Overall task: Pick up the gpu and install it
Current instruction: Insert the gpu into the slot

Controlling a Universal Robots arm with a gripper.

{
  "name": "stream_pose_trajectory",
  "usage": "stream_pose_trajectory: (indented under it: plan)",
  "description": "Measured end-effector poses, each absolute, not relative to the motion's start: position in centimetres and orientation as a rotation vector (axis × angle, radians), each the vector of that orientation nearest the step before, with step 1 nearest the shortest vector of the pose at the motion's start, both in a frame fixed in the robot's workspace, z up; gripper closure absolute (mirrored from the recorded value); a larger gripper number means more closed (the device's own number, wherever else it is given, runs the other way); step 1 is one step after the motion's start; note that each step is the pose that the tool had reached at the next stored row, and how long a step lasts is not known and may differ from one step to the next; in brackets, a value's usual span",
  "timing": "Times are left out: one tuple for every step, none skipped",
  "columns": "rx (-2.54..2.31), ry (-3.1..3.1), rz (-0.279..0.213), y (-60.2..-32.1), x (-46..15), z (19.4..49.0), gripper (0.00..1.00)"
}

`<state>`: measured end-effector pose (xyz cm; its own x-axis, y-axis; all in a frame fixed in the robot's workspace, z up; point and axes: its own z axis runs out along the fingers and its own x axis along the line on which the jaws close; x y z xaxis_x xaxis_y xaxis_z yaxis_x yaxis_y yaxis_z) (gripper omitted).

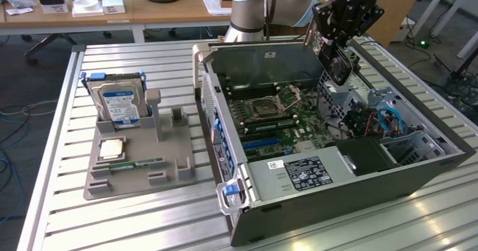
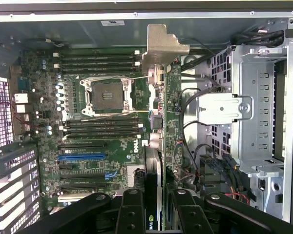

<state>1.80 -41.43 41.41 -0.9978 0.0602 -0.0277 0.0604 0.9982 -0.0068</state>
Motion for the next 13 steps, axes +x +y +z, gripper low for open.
stream_pose_trajectory:
  plan:
    - [0.094, 3.113, -0.012, -41.43, 1.80, 41.41, 0.74]
    - [0.094, 3.113, -0.012, -41.43, 1.80, 41.41, 0.74]
    - [0.094, 3.113, -0.012, -41.43, 1.80, 41.41, 0.74]
    - [0.094, 3.113, -0.012, -41.43, 1.80, 41.41, 0.74]
    - [0.094, 3.113, -0.012, -41.43, 1.80, 41.41, 0.74]
    - [0.093, 3.113, -0.012, -41.43, 1.80, 41.41, 0.74]
    - [0.092, 3.113, -0.012, -41.43, 1.80, 41.41, 0.74]
    - [0.090, 3.113, -0.012, -41.43, 1.80, 41.41, 0.74]
    - [0.088, 3.113, -0.012, -41.43, 1.80, 41.41, 0.74]
    - [0.084, 3.113, -0.012, -41.43, 1.80, 41.41, 0.74]
    - [0.078, 3.113, -0.012, -41.43, 1.80, 41.41, 0.74]
    - [0.071, 3.113, -0.012, -41.43, 1.80, 41.40, 0.74]
    - [0.063, 3.113, -0.012, -41.43, 1.80, 41.40, 0.74]
